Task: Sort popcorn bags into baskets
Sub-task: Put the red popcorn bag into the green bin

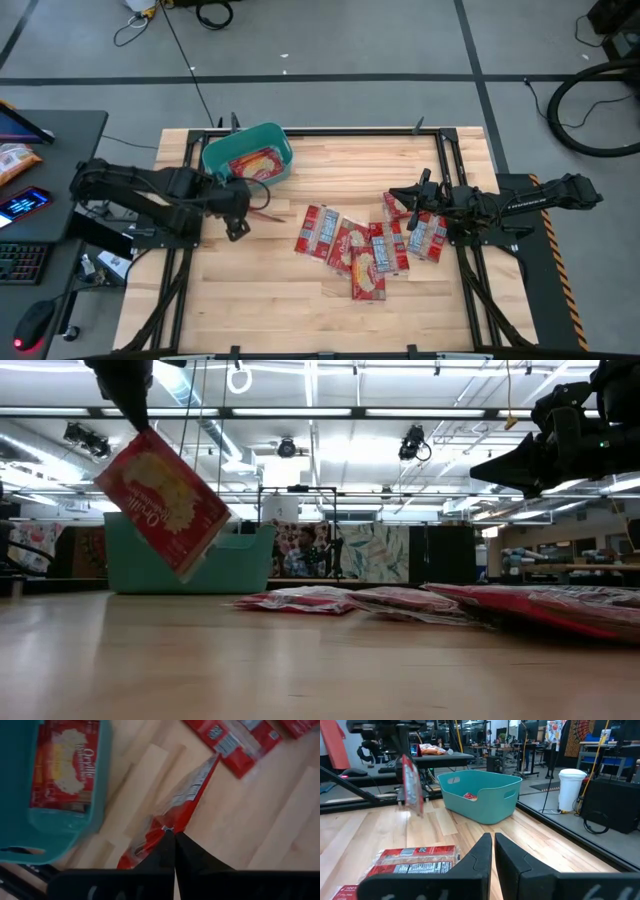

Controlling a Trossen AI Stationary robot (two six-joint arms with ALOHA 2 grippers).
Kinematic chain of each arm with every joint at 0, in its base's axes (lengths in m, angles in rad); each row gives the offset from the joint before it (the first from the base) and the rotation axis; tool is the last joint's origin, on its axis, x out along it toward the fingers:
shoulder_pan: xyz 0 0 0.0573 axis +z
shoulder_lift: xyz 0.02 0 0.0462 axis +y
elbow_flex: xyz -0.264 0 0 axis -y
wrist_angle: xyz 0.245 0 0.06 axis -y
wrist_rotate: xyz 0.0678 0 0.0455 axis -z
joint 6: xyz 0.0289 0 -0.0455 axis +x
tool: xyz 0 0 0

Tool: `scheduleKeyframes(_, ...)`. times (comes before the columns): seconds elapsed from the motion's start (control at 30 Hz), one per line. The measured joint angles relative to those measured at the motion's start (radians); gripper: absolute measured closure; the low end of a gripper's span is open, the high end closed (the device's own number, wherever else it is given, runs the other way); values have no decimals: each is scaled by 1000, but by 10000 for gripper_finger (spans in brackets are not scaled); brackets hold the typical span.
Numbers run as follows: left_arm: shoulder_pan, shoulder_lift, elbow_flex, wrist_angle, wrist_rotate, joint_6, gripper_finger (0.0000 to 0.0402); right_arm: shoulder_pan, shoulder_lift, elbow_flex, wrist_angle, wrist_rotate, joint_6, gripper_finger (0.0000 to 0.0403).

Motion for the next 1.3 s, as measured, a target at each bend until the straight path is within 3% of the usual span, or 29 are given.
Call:
scheduleKeyframes(0.73,397,-121,7,66,-30,239,401,0,0,0,0,0,0,377)
scheduleKeyframes(1.13,603,-142,7,220,-39,309,401,0,0,0,0,0,0,377)
scheduleKeyframes(1.3,660,-128,-52,300,-20,314,401,0,0,0,1,0,0,377)
